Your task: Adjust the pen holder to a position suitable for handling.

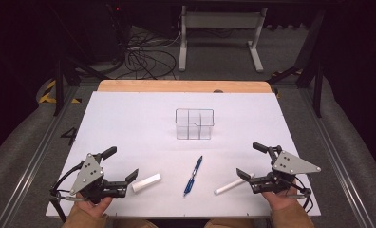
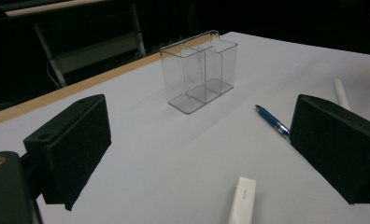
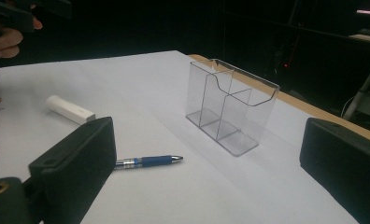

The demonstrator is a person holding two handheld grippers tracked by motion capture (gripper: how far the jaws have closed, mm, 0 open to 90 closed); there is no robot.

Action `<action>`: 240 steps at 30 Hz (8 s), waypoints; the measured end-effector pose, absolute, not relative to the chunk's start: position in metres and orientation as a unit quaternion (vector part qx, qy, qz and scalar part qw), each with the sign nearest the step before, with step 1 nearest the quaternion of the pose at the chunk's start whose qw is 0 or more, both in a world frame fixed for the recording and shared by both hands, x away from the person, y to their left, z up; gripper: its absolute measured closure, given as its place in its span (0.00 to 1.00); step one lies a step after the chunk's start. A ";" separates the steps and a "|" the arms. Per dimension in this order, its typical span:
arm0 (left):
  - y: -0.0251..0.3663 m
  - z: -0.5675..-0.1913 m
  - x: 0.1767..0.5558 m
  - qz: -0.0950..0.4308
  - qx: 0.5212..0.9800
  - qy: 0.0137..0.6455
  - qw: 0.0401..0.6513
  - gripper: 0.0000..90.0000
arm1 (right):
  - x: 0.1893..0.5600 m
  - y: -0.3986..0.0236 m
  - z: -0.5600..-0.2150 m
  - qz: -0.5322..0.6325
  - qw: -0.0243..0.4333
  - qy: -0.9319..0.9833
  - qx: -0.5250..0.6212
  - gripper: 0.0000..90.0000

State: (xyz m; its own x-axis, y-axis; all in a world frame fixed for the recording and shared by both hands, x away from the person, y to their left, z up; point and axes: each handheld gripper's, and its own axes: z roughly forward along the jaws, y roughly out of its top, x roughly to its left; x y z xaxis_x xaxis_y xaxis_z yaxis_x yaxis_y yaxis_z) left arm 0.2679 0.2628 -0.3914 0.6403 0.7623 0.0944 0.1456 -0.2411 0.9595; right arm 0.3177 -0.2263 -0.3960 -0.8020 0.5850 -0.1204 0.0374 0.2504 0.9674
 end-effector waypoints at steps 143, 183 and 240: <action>0.263 -0.396 0.273 0.295 0.739 0.317 0.517 0.11 | 0.494 -0.056 -0.377 0.286 0.142 0.943 0.095 0.60; 0.261 -0.401 0.277 0.277 0.745 0.319 0.517 0.11 | 0.455 -0.018 -0.361 0.254 0.080 0.964 -0.020 0.96; 0.248 -0.395 0.278 0.265 0.752 0.309 0.518 0.10 | 0.426 -0.086 -0.313 0.433 0.114 0.892 0.052 0.26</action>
State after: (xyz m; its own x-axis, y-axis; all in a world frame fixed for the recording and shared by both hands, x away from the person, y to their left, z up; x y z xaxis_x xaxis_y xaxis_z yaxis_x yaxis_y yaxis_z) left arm 0.2784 0.2485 -0.3945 0.6689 0.7392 0.0778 0.1912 -0.2722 0.9431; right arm 0.4258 -0.0858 -0.3126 -0.9685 0.1915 -0.1592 -0.0067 0.6189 0.7855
